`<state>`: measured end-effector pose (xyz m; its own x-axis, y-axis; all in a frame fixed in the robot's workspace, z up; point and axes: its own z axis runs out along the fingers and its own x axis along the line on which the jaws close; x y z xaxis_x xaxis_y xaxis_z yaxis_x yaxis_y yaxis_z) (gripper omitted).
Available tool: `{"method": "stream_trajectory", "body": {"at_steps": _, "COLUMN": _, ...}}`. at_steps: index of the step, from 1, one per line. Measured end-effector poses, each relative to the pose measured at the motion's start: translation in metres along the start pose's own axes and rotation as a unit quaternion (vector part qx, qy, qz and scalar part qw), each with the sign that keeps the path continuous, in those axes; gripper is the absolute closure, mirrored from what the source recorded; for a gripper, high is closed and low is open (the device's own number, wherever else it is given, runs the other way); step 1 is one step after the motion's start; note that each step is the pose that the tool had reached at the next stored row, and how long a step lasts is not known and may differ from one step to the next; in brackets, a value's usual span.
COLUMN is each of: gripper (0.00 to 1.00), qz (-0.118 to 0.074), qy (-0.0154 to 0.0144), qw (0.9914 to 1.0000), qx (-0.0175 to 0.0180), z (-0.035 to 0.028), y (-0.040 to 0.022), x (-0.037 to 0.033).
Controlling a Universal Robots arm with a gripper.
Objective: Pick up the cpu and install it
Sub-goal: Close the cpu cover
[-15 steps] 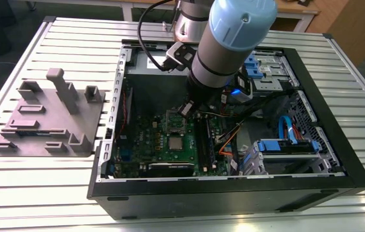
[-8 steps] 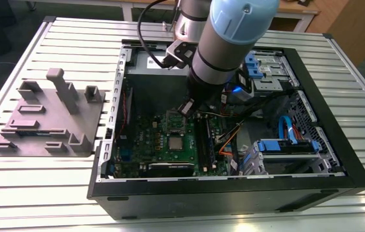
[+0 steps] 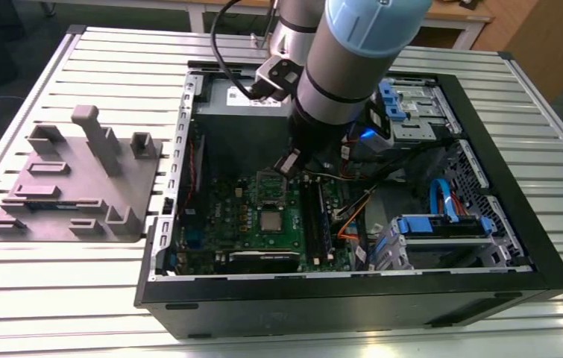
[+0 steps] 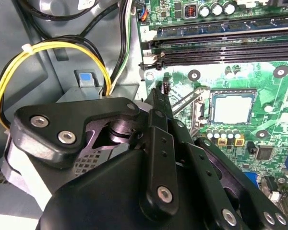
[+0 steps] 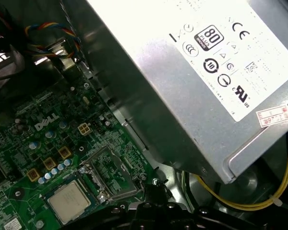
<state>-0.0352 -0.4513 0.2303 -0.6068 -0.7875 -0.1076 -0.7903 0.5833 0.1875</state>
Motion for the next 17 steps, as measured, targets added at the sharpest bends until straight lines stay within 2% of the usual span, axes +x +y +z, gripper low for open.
{"method": "stream_trajectory", "body": {"at_steps": 8, "gripper": 0.89, "qz": -0.005, "qy": 0.0092, "qw": 0.99993, "qx": 0.0057, "z": -0.0029, "y": 0.0013, "x": 0.0013}}
{"method": "stream_trajectory", "body": {"at_steps": 17, "gripper": 0.89, "qz": -0.012, "qy": 0.0107, "qw": 0.99986, "qx": 0.0051, "z": -0.0057, "y": 0.0025, "x": 0.0019}}
